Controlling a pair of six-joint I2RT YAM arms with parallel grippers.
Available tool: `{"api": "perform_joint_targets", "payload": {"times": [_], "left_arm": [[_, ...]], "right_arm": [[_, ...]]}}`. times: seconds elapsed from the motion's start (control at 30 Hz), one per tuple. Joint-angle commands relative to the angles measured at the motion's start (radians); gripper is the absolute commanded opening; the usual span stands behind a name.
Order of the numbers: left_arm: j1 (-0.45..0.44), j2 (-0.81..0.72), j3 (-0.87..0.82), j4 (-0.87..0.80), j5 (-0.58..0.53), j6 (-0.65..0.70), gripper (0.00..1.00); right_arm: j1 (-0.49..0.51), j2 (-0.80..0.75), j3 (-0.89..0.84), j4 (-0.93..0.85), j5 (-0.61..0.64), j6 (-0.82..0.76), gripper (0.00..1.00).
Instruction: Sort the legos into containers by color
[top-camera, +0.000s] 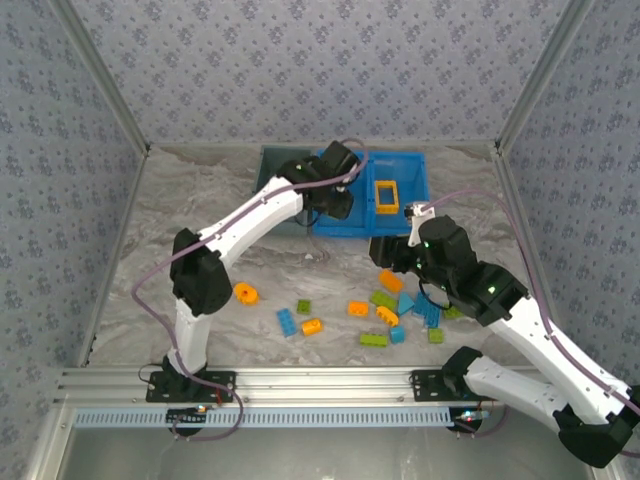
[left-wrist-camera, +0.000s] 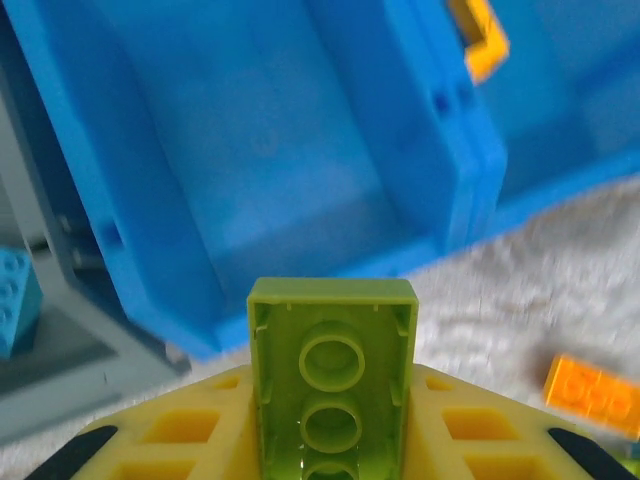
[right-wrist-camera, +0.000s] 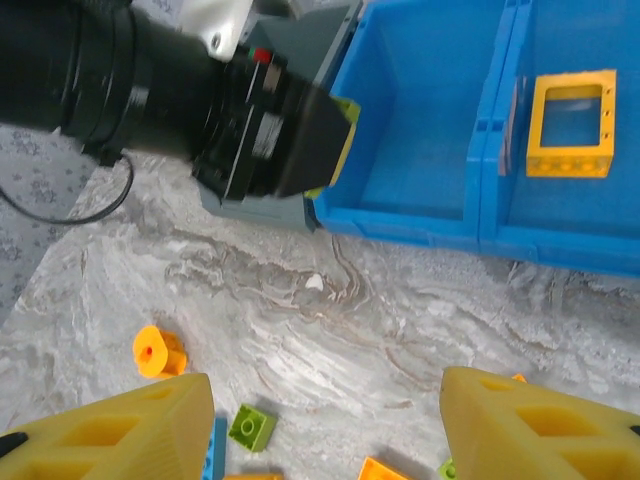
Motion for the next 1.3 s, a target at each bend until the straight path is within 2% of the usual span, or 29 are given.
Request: {"api": "perform_joint_targets", "payload": {"times": [0.0, 0.13, 0.27, 0.37, 0.43, 0.5, 0.73, 0.83, 0.93, 1.07, 1.2, 1.27], "left_arm": [[0.044, 0.132, 0.110, -0.060, 0.049, -0.054, 0.33], [0.069, 0.240, 0.242, -0.062, 0.100, -0.073, 0.34], [0.086, 0.310, 0.302, -0.070, 0.120, -0.095, 0.37], [0.090, 0.321, 0.301, -0.065, 0.142, -0.107, 0.52], [0.086, 0.303, 0.293, -0.055, 0.158, -0.111, 0.60], [0.082, 0.275, 0.288, -0.042, 0.167, -0.117, 0.63], [0.073, 0.129, 0.289, 0.002, 0.221, -0.194, 0.62], [0.056, 0.026, 0.249, 0.024, 0.211, -0.231, 0.62], [0.029, -0.146, 0.086, 0.106, 0.171, -0.262, 0.61], [-0.017, -0.441, -0.280, 0.226, 0.047, -0.317, 0.62], [-0.072, -0.720, -0.619, 0.237, -0.129, -0.407, 0.65], [-0.101, -0.879, -0.774, 0.202, -0.240, -0.486, 0.66]], "right_arm": [[-0.001, 0.000, 0.027, 0.026, 0.045, -0.009, 0.64], [0.000, 0.000, 0.024, 0.013, 0.050, 0.002, 0.64], [0.000, -0.004, 0.016, -0.005, 0.060, 0.013, 0.64], [0.000, -0.006, 0.009, -0.018, 0.067, 0.022, 0.64], [-0.002, -0.008, 0.006, -0.024, 0.074, 0.027, 0.64], [-0.001, -0.009, 0.003, -0.023, 0.078, 0.027, 0.65], [-0.006, -0.016, 0.016, -0.121, 0.123, 0.018, 0.64], [-0.014, 0.000, 0.027, -0.206, 0.163, 0.009, 0.64], [-0.025, 0.039, 0.016, -0.284, 0.165, 0.003, 0.64], [0.002, 0.104, -0.009, -0.306, 0.089, -0.048, 0.64], [0.137, 0.184, -0.016, -0.180, -0.003, -0.131, 0.67], [0.220, 0.275, 0.001, -0.094, -0.032, -0.144, 0.69]]}}
